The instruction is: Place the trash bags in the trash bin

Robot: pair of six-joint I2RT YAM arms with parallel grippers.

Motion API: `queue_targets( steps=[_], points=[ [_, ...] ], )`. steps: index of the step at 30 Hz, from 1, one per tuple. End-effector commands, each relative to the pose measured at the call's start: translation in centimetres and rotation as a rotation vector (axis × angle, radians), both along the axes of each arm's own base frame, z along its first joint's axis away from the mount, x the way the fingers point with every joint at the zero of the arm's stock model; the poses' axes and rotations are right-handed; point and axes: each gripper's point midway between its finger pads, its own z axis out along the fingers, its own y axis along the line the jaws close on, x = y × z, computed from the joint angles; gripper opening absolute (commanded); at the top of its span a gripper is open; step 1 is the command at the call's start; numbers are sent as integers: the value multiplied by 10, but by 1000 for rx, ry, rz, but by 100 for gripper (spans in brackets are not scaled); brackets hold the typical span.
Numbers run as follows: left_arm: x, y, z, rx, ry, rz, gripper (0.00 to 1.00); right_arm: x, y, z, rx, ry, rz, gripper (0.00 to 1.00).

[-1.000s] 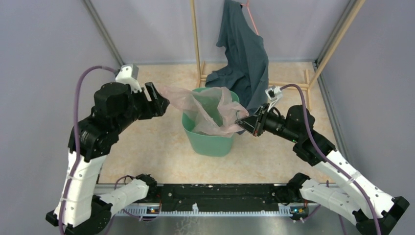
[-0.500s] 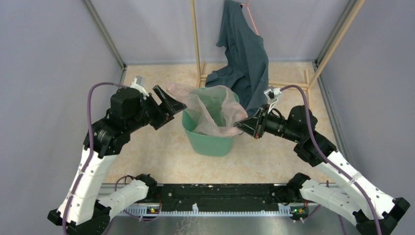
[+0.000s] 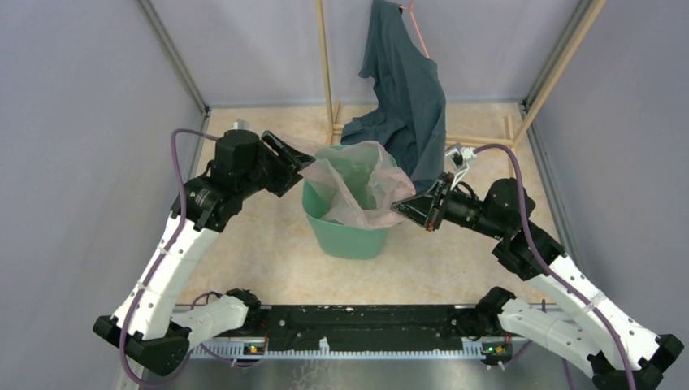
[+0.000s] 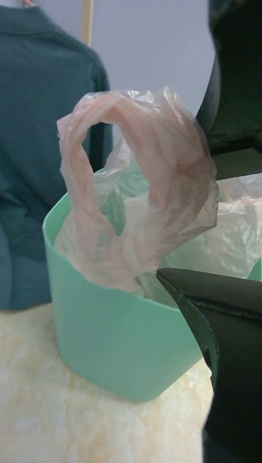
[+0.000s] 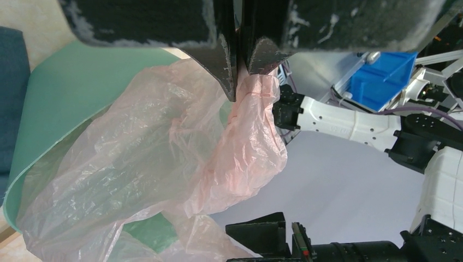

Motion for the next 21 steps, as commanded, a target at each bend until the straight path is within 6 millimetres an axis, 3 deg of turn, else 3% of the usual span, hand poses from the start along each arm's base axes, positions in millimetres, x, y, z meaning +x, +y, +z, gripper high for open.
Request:
queue_targets(
  steps=[1, 11, 17, 19, 21],
  points=[
    [7, 24, 14, 50, -59, 118, 64, 2, -3, 13, 21, -55, -16, 0],
    [23, 16, 7, 77, -105, 91, 46, 4, 0, 16, 36, -52, -13, 0],
    [21, 29, 20, 175, -196, 80, 16, 8, -3, 13, 12, -53, -39, 0],
    [16, 30, 28, 230, -258, 24, 2, 10, -4, 8, -3, -45, -50, 0],
    [8, 32, 31, 291, -294, -38, 0, 11, -6, 3, -20, -36, -64, 0]
  ],
)
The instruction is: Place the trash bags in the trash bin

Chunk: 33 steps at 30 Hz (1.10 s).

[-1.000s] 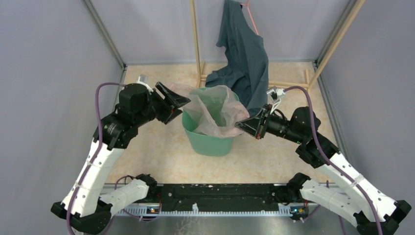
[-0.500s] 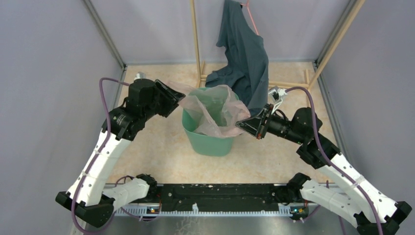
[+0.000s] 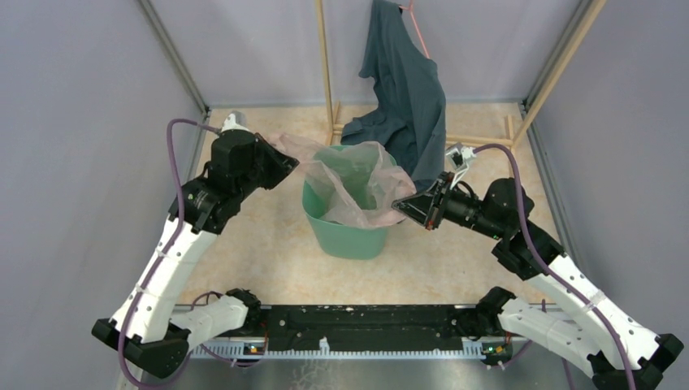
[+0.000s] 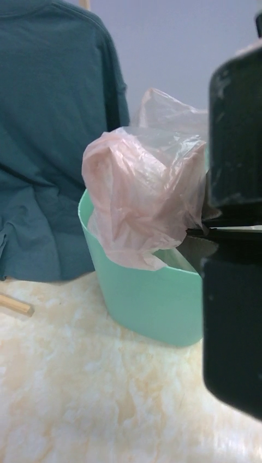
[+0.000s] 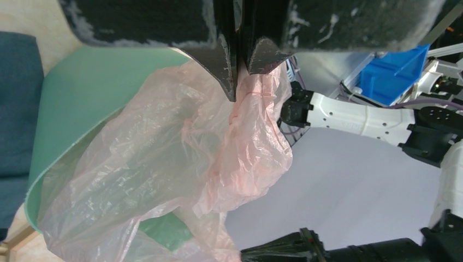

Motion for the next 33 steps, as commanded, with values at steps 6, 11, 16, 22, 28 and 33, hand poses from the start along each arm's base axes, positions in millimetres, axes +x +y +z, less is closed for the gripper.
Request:
queue_targets(
  steps=[6, 11, 16, 22, 28, 33],
  points=[
    [-50, 21, 29, 231, -226, -227, 0, 13, -13, 0, -33, 17, -110, 2],
    [-86, 39, -5, 246, -157, -230, 0, 12, -13, -3, -2, 106, -124, 9],
    [-112, 24, -37, 138, -124, -320, 0, 1, -6, -9, 15, 208, -73, 31],
    [-116, 14, -62, 111, -96, -377, 0, -22, 4, -16, 3, 334, 45, 71],
    [-114, 16, -58, 137, -102, -381, 0, -32, -10, -28, -68, 451, -3, 91],
    [-115, 14, -57, 133, -98, -393, 0, -51, -7, -33, -34, 576, 52, 94]
  ],
)
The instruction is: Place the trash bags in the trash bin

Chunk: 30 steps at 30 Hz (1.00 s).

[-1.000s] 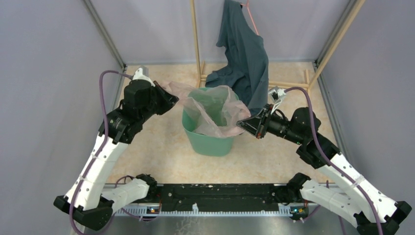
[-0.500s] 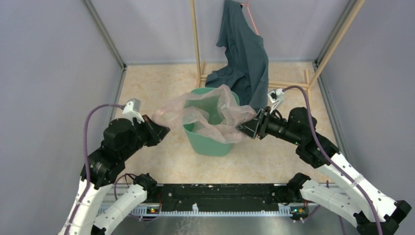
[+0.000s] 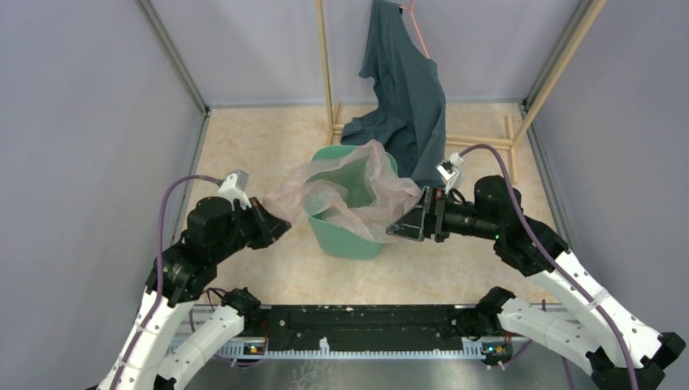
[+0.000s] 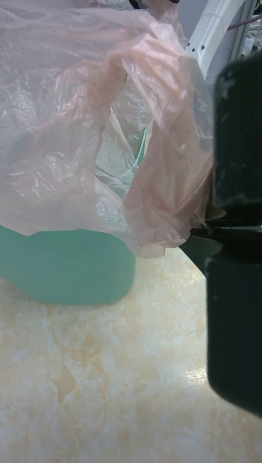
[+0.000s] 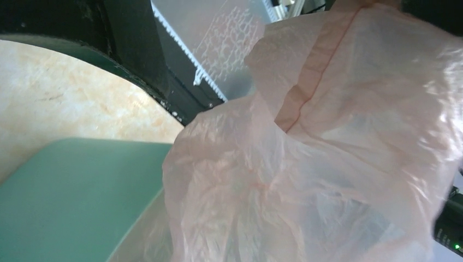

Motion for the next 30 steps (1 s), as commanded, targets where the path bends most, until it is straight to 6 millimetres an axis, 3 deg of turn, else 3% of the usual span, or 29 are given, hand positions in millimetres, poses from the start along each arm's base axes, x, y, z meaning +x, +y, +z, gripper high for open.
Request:
queue_targets(
  steps=[1, 5, 8, 12, 15, 17, 20, 25, 30],
  points=[
    [1, -6, 19, -21, -48, -39, 0, -22, -2, 9, 55, 106, 27, 94],
    [-1, -4, 20, -17, -43, -33, 0, -21, -5, 7, 73, 85, 0, 81],
    [-3, -4, 19, -19, -32, -37, 0, -13, 2, 4, 122, 63, -5, 63],
    [-6, -3, 18, -19, -22, -36, 0, 0, 8, 4, 173, 46, -45, 59],
    [-8, -2, 20, -12, -17, -38, 0, 6, 6, 3, 159, 22, -74, 36],
    [-11, 0, 17, 5, -5, -42, 0, 8, 0, -5, 125, 18, -106, 30],
    [-15, 4, 15, 28, 10, -40, 0, 7, -1, -2, 133, -10, -97, 35],
    [-20, 4, 19, 19, 6, -52, 0, 1, 5, 15, 186, -47, -41, 64],
    [-21, 2, 23, 10, -3, -69, 0, 3, 8, 21, 219, -60, -39, 68]
  ],
)
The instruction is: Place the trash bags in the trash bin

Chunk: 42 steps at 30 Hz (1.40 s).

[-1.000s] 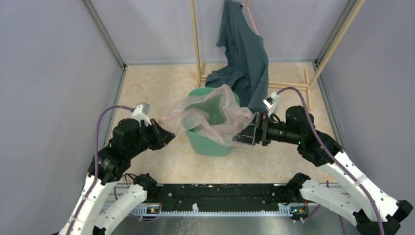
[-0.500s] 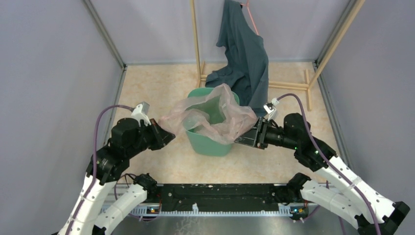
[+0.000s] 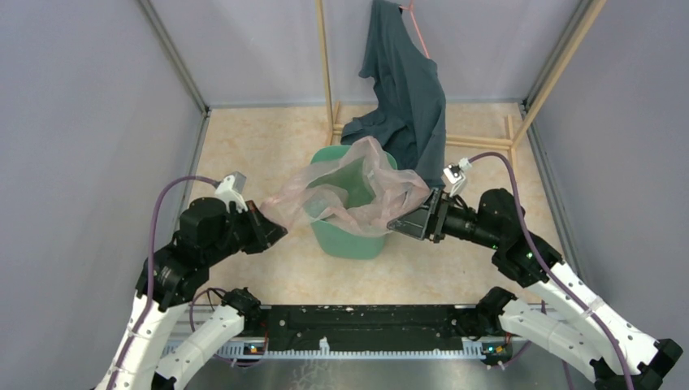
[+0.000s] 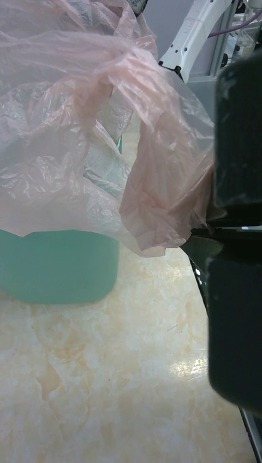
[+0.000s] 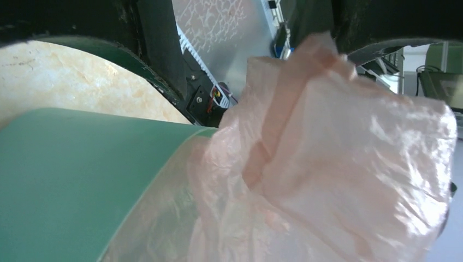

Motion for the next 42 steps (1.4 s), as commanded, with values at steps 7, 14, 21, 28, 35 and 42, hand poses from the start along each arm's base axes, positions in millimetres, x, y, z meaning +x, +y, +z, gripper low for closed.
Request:
queue_targets(
  steps=[7, 14, 21, 28, 35, 42],
  points=[
    [-6, -3, 20, -19, -51, -46, 0, 4, 0, 27, 79, -96, -16, 44],
    [-11, 12, 32, 56, -73, -29, 0, 1, -16, -2, -75, -96, -41, 0],
    [-10, 43, -11, 209, 69, 114, 0, -2, -33, -43, -197, -61, -78, 0],
    [15, 27, -33, 191, 65, 106, 0, 28, -47, -77, -302, -101, -221, 0],
    [56, 11, -44, 171, 3, 135, 0, 64, -41, -87, -370, -226, -279, 0],
    [60, 10, -43, 184, 30, 137, 2, 53, -48, -75, -466, -282, -195, 21]
  ],
)
